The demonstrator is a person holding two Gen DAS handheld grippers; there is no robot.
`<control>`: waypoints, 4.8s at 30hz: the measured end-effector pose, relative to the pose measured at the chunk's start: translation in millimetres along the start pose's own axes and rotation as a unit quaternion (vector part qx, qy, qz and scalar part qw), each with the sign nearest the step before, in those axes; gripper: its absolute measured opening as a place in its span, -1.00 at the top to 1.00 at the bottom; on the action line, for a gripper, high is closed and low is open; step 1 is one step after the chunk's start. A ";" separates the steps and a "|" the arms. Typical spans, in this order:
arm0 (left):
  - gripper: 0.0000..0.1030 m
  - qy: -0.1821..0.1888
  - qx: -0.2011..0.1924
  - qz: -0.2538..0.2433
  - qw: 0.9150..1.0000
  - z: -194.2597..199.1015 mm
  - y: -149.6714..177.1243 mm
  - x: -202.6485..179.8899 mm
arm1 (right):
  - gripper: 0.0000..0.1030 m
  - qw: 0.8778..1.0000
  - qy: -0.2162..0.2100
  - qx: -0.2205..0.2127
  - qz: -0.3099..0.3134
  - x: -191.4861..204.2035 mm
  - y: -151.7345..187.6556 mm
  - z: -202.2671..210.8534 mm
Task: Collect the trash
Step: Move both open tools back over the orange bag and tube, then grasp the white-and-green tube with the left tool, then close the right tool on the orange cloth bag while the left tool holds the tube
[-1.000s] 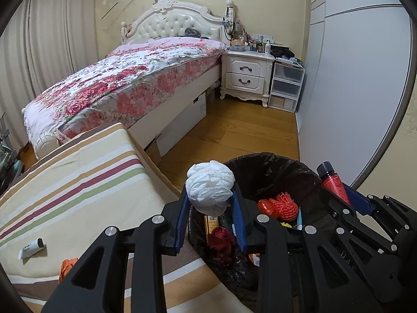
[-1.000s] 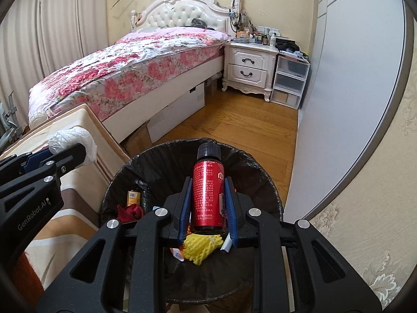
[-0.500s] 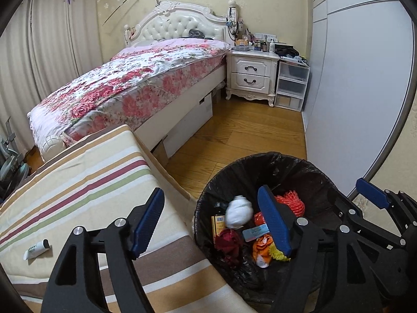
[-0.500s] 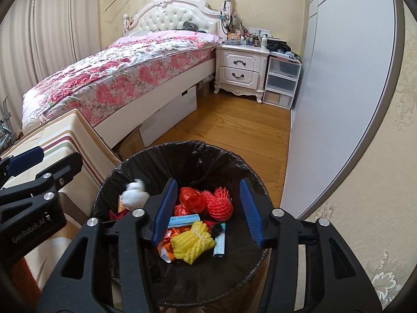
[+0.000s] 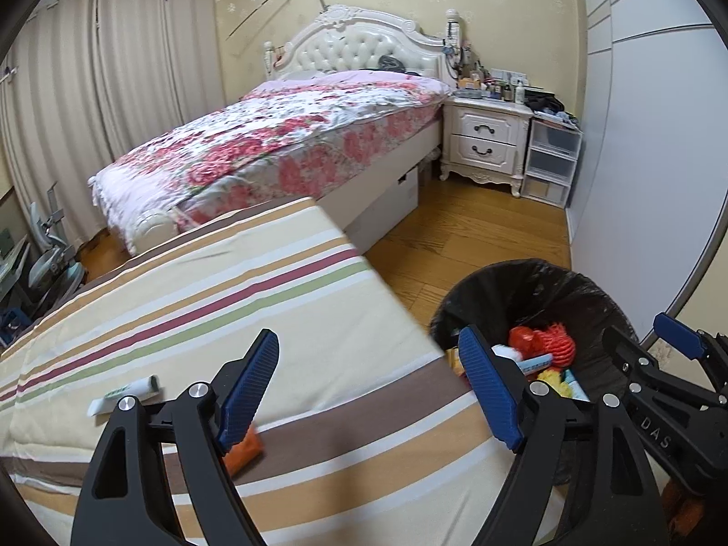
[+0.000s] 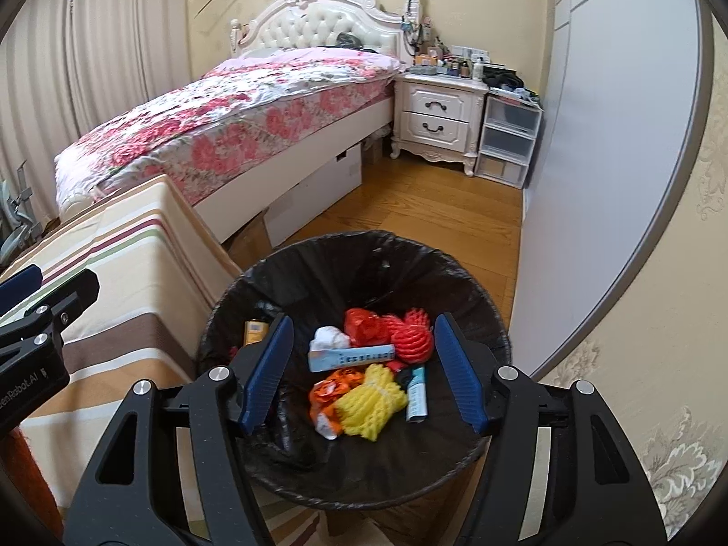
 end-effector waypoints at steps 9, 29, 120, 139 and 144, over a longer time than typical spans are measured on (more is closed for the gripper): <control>-0.53 -0.055 0.008 0.039 0.998 9.1 25.3 76.4 | -0.23 0.998 -0.035 0.004 0.049 63.4 8.5 12.6; -0.53 -0.108 0.045 0.120 0.986 14.9 87.8 204.6 | -0.24 0.977 -0.137 0.037 0.161 228.3 41.0 35.4; 0.06 -0.036 0.092 0.118 0.988 -21.3 83.8 203.5 | -0.32 0.974 -0.129 0.069 0.175 245.6 37.1 4.1; 0.69 -0.031 0.082 0.132 0.987 -14.8 87.2 212.5 | 0.16 0.972 -0.113 0.062 0.195 245.1 45.4 7.8; 0.69 -0.022 0.082 0.142 0.986 -11.4 90.5 213.1 | 0.36 0.973 -0.114 0.060 0.191 242.4 46.8 10.0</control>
Point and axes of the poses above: each gripper's, at about its wrist camera, not at the fingertips, and z roughly against the way its jaws point, x to its left, y to its underside, the point moved 10 cm from there along -z, roughly the way its jaws point, and after that the axes turned 9 degrees about x, right-handed, at the moved point
